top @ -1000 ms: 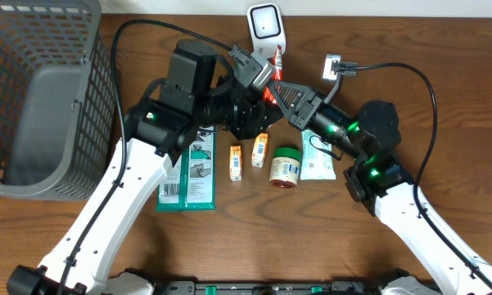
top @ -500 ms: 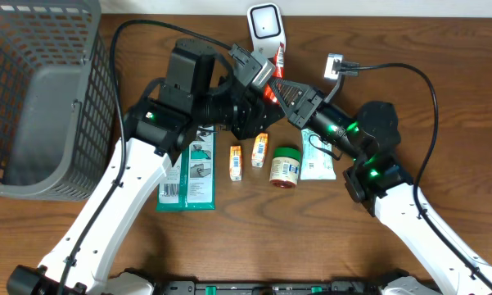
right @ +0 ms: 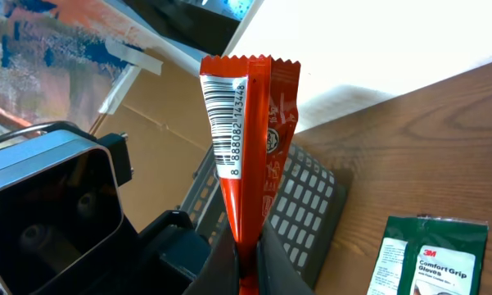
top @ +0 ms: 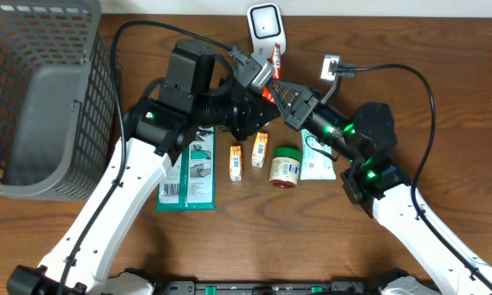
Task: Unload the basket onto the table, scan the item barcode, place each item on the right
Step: 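Close the left gripper on the sachet held by the right gripper, then open the right gripper and withdraw it to the right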
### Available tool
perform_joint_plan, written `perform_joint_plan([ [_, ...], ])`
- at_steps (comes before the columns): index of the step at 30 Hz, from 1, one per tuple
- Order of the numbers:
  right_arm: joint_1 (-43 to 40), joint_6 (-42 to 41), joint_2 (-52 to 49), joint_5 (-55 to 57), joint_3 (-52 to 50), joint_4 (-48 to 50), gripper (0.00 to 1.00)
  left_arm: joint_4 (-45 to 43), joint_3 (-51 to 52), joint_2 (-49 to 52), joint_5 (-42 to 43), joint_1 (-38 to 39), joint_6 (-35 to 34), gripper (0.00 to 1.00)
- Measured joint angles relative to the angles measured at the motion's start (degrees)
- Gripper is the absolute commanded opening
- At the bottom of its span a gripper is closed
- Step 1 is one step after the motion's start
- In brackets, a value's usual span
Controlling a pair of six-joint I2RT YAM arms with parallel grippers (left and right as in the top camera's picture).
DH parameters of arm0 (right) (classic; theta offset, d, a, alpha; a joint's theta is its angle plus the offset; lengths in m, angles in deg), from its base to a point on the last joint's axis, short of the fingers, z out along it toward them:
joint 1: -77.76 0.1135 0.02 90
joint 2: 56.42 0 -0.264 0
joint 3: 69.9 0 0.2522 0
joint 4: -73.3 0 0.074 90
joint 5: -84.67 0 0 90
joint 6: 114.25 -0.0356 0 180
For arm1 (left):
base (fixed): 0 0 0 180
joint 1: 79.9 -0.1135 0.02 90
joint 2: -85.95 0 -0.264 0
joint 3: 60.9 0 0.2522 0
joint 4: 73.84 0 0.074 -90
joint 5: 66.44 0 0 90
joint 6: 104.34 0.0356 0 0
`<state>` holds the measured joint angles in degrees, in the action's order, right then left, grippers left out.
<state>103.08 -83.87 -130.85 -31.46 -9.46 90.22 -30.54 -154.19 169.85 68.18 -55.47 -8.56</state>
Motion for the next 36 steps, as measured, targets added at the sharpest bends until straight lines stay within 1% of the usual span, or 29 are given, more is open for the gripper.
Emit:
perform_joint_plan([
  [2,0.0,0.0,0.0,-0.02,0.0,0.0,0.01,0.0,0.0,0.0,0.0,0.0,-0.02,0.19],
  [3,0.0,0.0,0.0,-0.11,0.0,0.0,0.01,-0.02,0.0,0.0,-0.07,0.0,-0.17,0.08],
  [4,0.02,0.0,0.0,-0.26,0.0,0.0,0.02,0.02,0.0,0.0,-0.31,0.0,-0.55,0.08],
  [7,0.09,-0.04,-0.02,-0.39,0.0,-0.07,0.13,-0.15,0.0,0.0,-1.73,0.07,-0.22,0.08],
  [10,0.28,0.17,-0.02,-0.33,0.0,-0.02,0.2,0.0,0.0,0.0,-2.93,0.24,-0.22,0.08],
  [14,0.28,0.44,-0.02,-0.46,0.0,-0.02,0.23,0.02,0.0,0.0,-3.82,0.46,-0.22,0.08],
  [15,0.28,0.44,-0.02,-0.46,0.0,-0.02,0.25,0.02,0.0,0.0,-3.93,0.46,-0.22,0.07],
  [21,0.04,0.92,-0.02,-1.49,0.0,0.02,0.47,0.31,0.0,0.0,-4.55,0.46,-0.22,0.07],
  [23,-0.35,0.92,-0.02,-2.08,0.0,-0.24,0.56,0.15,0.0,0.0,-4.55,0.44,-0.24,0.08],
  [24,-0.63,0.85,-0.04,-2.43,0.0,-0.31,0.59,0.07,0.0,0.0,-4.55,0.44,-0.22,0.07],
  [32,-4.66,1.09,-0.07,-4.63,0.0,-0.39,0.63,0.61,0.0,0.0,-4.57,0.44,-0.22,0.07],
  [36,-7.93,1.07,-0.04,-7.13,0.0,-0.22,0.66,0.72,0.0,0.0,-5.38,0.46,-0.22,0.07],
])
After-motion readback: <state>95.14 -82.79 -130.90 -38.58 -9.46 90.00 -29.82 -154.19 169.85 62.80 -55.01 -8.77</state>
